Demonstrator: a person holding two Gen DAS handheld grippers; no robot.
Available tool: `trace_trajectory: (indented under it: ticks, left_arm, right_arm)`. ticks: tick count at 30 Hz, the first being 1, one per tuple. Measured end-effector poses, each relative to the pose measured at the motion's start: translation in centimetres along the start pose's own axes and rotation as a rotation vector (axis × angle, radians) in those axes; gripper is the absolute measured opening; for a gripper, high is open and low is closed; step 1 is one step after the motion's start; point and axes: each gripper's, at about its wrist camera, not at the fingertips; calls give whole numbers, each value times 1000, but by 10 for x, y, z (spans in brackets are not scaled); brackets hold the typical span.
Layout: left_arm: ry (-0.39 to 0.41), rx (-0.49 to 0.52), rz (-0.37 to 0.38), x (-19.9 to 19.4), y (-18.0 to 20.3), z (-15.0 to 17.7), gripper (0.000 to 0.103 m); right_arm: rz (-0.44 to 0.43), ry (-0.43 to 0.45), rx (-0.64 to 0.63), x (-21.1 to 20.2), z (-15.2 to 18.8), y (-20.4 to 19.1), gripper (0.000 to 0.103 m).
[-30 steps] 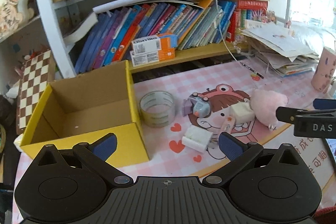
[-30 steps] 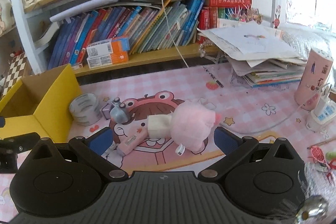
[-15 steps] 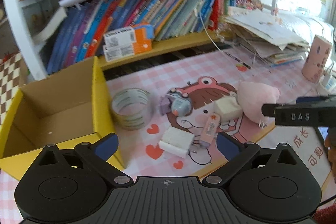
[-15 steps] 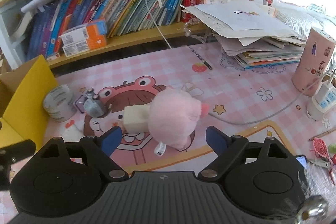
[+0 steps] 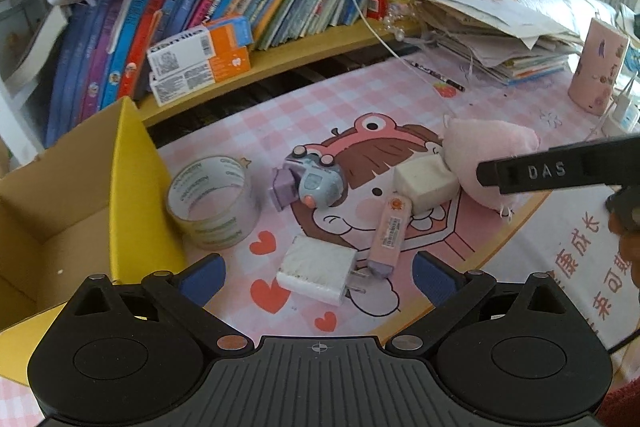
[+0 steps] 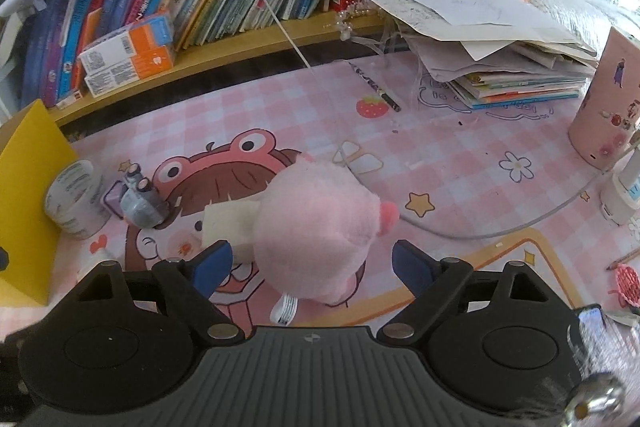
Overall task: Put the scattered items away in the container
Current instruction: 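Move the right tool toward the pink plush pig while the left tool approaches the white sponge, then close the right gripper on the pink pig while the left gripper grasps the white sponge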
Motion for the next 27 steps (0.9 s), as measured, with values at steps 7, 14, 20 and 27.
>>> trace_trajectory:
  ticks: [7,14,20,27]
  left_arm:
    - [-38,3,11,15,-1,2,100]
    - [-57,-6,13,24,-4,4,100]
    - [-64,-2,8,27,-5,4,100]
    - [-70,1,8,31,-5,5,100]
  right_arm:
    - [10,-23,3,16,-5,1,87]
    - [18,-33,2,25,-6,1,83]
    - [19,-37,0,30,-6,0,76]
    - [0,-23,6,28,-5,0,58]
Point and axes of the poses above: each gripper's, at about its wrist camera, not at the fingertips, and x roughly the way its jaws point, y to its right, z to its underside, and after that the axes turned 6 degrees about -x, right-handed
